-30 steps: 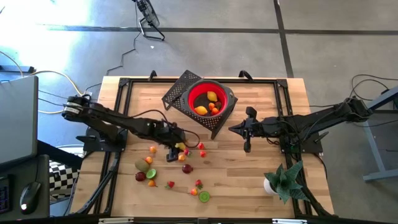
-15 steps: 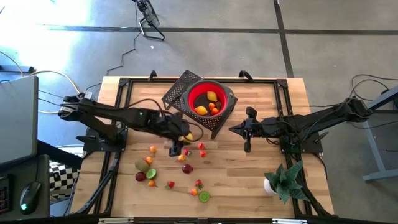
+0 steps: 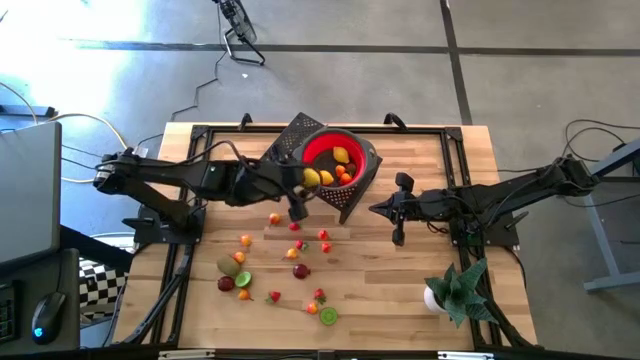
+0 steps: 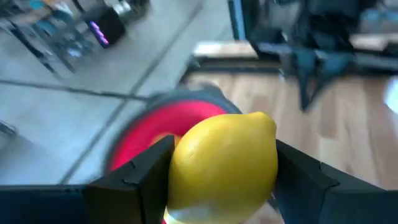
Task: Pick & Place Fruit
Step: Put the lemon into the strainer bowl on the shelf
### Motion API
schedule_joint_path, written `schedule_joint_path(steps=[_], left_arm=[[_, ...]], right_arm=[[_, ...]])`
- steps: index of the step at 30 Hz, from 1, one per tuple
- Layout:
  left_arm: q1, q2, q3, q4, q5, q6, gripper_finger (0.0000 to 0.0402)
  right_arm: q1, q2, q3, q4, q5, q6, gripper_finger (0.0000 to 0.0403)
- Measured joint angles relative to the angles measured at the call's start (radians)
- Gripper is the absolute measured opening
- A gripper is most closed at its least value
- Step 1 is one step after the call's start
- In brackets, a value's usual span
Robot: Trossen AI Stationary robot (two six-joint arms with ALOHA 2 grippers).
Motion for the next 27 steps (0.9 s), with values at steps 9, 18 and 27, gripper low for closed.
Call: schedule_joint_path(steps=[9,18,27], left_arm=[[0.191,0.061,0.0,0.138,0.092,0.034,0.0219],[0.346,0.169,-0.001,0.224,0.3,-0.058,0.0219],[0.397,0.245,-0.001,0.21,0.368,-0.148,0.0219]], right_arm=[[0.0,0.0,0.0,0.0,0.004,-0.002,0.0002],[0.0,0.0,0.0,-0.002,0.004,-0.001,0.0002],[0.0,0.0,0.0,-0.01,0.004,-0.001,0.0002]])
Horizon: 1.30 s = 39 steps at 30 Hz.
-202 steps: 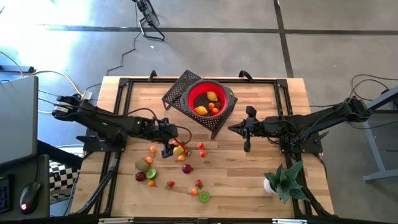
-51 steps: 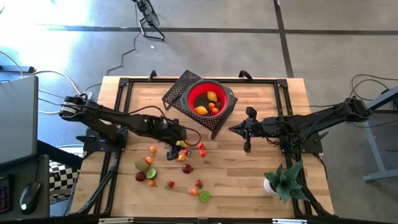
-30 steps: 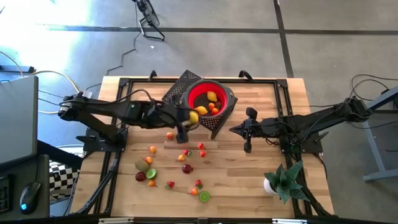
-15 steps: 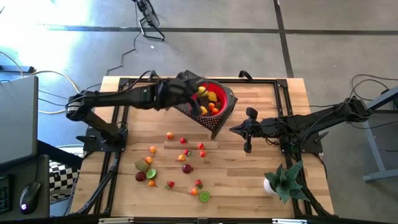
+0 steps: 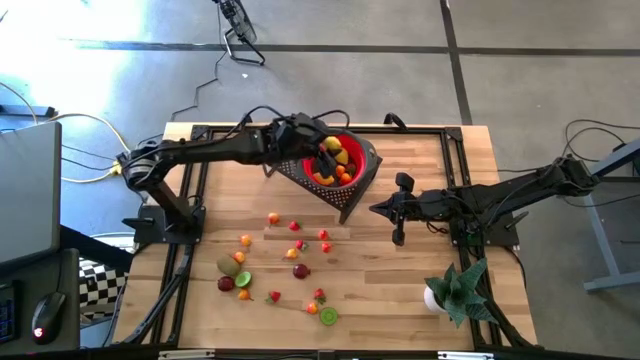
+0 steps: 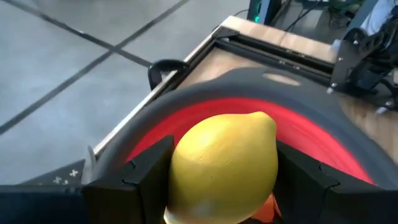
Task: Pick & Place Fruit
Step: Put the lemon into the strainer bowl on the shelf, then put the pear into the strainer bowl on the shelf
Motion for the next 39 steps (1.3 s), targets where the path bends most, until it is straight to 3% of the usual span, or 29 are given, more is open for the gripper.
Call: schedule_joint_path(steps=[22,31,39], left_arm=[[0.0,0.04,0.001,-0.068,-0.005,-0.134,0.022],[0.0,0.04,0.001,-0.068,-0.005,-0.133,0.0257],[0.0,0.034,0.0,-0.03,-0.005,-0.063,0.0255]], right_arm=[[0.0,0.0,0.0,-0.015,-0.001,0.0,0.0002],[0.0,0.0,0.0,-0.015,-0.003,-0.015,0.0002],[0.0,0.0,0.0,-0.015,-0.003,-0.017,0.0002]])
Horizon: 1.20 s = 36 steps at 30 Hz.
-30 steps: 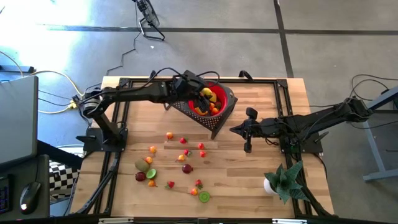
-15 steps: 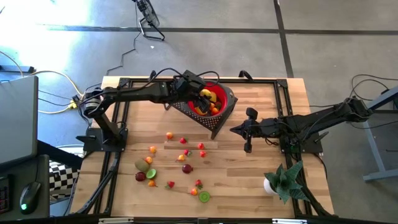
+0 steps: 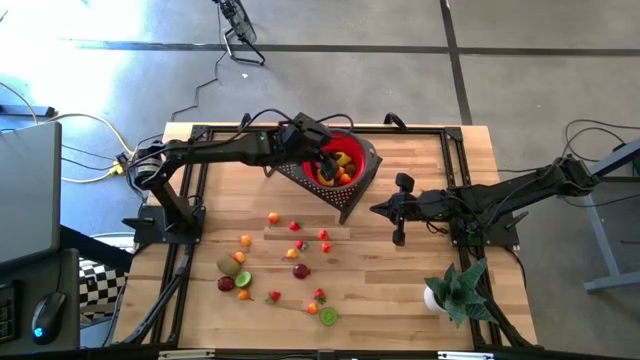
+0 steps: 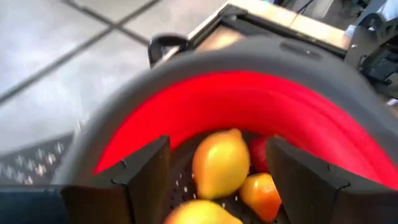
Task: Pick & Place Fruit
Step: Put the pear into the strainer bowl on the shelf
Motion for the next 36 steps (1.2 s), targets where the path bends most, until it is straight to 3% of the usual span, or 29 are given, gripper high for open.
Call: schedule_joint_path(steps=[6,13,18,27,36], left_arm=[[-0.013,-0.058,0.0,0.012,0.001,0.087,0.0205],[-0.081,-0.137,-0.005,-0.081,-0.003,0.141,0.009],[-0.152,-0.206,-0.087,-0.049,-0.04,0.181,0.001],[-0.255,-0.4,-0.32,0.028,-0.098,0.199,0.0006],[-0.313,-0.577,-0.5,-0.012,-0.176,0.031,0.0003]], right_arm=[[0.0,0.0,0.0,-0.01,0.0,0.0,0.0002],[0.0,0.0,0.0,-0.023,0.0,0.0,0.0002],[0.0,0.0,0.0,-0.022,0.0,0.0,0.0002],[0.0,0.0,0.0,-0.005,0.0,0.0,0.0002],[0.0,0.0,0.0,0.01,0.0,0.0,0.0002]])
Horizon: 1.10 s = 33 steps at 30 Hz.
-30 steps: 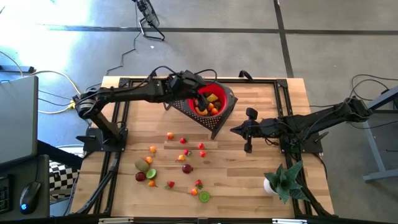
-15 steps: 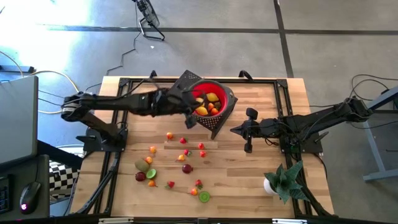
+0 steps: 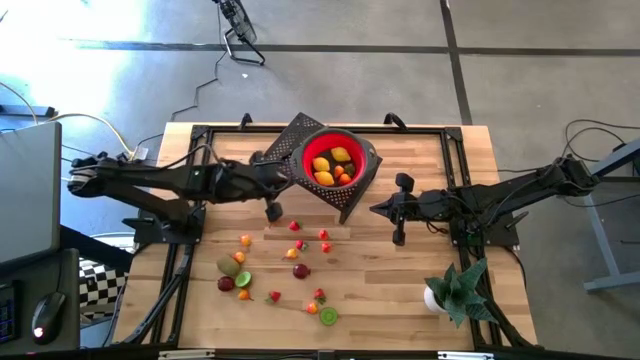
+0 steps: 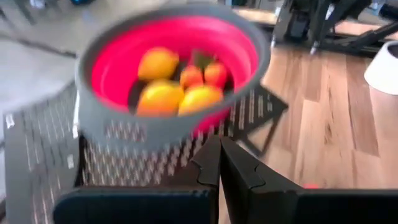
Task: Pick & Place Fruit
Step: Put the pear into the strainer bowl on the shelf
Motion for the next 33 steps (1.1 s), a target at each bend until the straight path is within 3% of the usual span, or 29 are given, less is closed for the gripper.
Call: schedule_joint_path(steps=[13,24,33], left_arm=[[-0.106,-0.081,-0.172,-0.208,-0.128,-0.49,0.0003],[-0.208,-0.076,-0.285,-0.292,-0.159,-0.966,0.0003],[-0.214,-0.031,-0.368,-0.285,-0.101,-1.187,0.0003]], right_arm=[[0.0,0.0,0.0,0.007,0.0,-0.004,0.0002],[0.0,0.0,0.0,-0.004,0.0,-0.008,0.0002],[0.0,0.0,0.0,-0.017,0.0,-0.017,0.0002]])
